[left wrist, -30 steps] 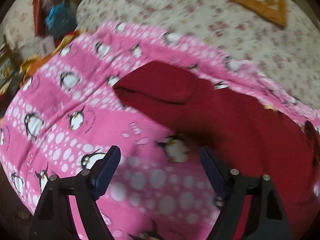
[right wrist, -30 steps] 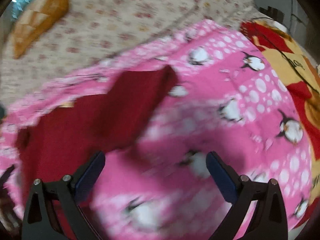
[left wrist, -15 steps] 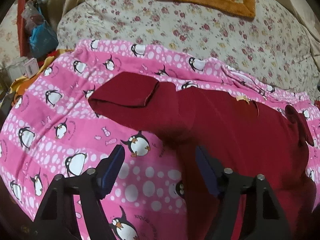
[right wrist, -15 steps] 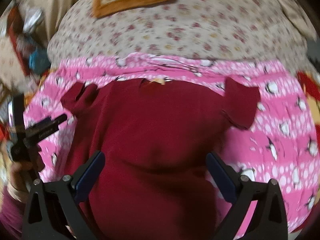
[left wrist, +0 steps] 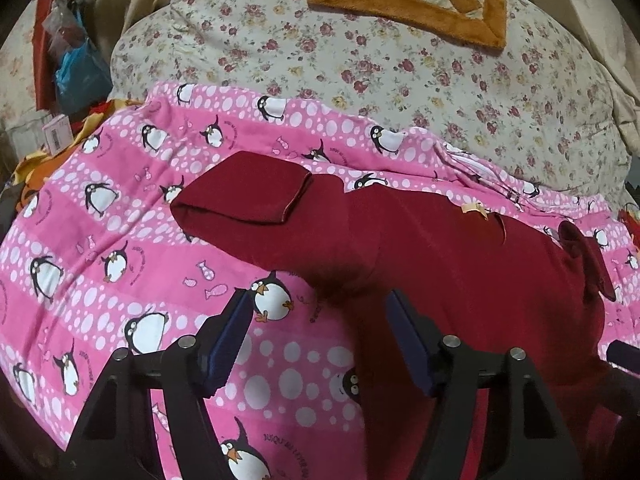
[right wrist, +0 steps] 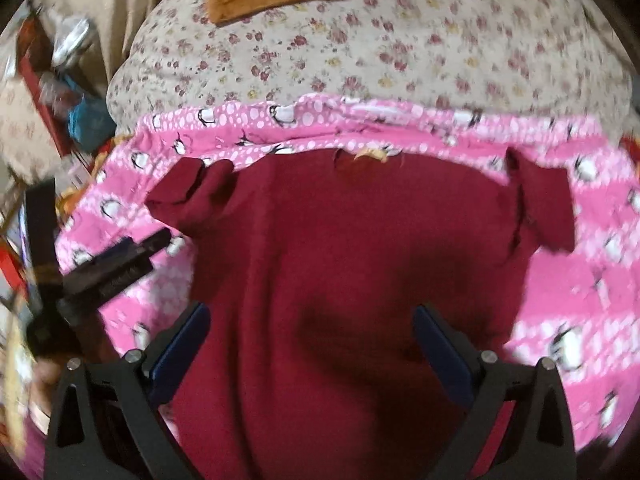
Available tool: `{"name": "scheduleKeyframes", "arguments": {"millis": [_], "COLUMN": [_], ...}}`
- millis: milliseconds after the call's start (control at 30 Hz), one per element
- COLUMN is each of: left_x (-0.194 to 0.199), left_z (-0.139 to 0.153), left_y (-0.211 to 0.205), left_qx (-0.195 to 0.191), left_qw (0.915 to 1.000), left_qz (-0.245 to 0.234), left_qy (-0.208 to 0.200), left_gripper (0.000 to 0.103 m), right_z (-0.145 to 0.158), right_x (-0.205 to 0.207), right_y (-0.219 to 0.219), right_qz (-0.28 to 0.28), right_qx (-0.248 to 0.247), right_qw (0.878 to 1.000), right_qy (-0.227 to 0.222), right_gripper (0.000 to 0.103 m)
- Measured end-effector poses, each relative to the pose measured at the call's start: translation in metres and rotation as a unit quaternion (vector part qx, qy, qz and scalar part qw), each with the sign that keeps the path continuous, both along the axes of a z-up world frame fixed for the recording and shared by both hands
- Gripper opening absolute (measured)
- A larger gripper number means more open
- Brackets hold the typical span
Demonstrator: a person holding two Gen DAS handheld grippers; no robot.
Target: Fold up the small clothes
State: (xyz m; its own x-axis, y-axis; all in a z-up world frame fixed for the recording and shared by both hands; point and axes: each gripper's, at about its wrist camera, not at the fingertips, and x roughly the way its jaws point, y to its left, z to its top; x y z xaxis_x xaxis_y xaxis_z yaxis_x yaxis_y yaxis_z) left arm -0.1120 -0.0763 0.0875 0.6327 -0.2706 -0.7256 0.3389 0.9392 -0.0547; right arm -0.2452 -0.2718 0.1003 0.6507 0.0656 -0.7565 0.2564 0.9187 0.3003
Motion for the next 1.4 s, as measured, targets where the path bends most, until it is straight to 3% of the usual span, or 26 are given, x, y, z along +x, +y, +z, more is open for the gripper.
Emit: {"name": "scheduleKeyframes", "arguments": {"millis": [133,200,400,500,633,867,1400], "left_x": [0.000,0.001,0.004,0.007,0.010,0.017,0.025], "left_z": [0.001,0.001,-0.003,-0.007,-0.012,-0.015,-0.021], "left_y": [-0.001,-0.002,0.000,0.002,0.003,0.003,0.002], "left_qx": [0.003,0.010,0.015,0.019,0.025,0.035,0.029], "left_qw": [1.0000,0.9999,0.9999,0.9997,0.9995,0.9991,0.9987], "left_qz": [0.000,0.001,-0.001,0.001,0.006,0.017,0.027], "left_qy": [-0.003,-0.003,0.005,0.012,0.019,0.017,0.032], "left_gripper": [0.045,0.045,0.045,0.045,0.045,0.045,0.045], "right_z": [0.004,0.012,0.036,0.034,0.016,-0.012,-0.030], "right_x": [0.009,0.013,0.031,0.041,0.056,0.063,0.068], "right_y": [0.012,0.019,0.037,0.039,0.035,0.013,0.001], "right_qz": [-0.019,-0.036,-0.025,-0.008,0.015,0.006,-0.003], "right_qx": [0.064,0.073,0.031,-0.017,-0.054,-0.034,-0.029], "right_qw": [0.998,0.997,0.997,0.997,0.997,0.999,0.999], "right_qy": [-0.004,-0.019,-0.063,-0.076,-0.053,-0.028,-0.012], "right_gripper": [0.102,0.102,0.102,0.102,0.102,0.102,0.102]}}
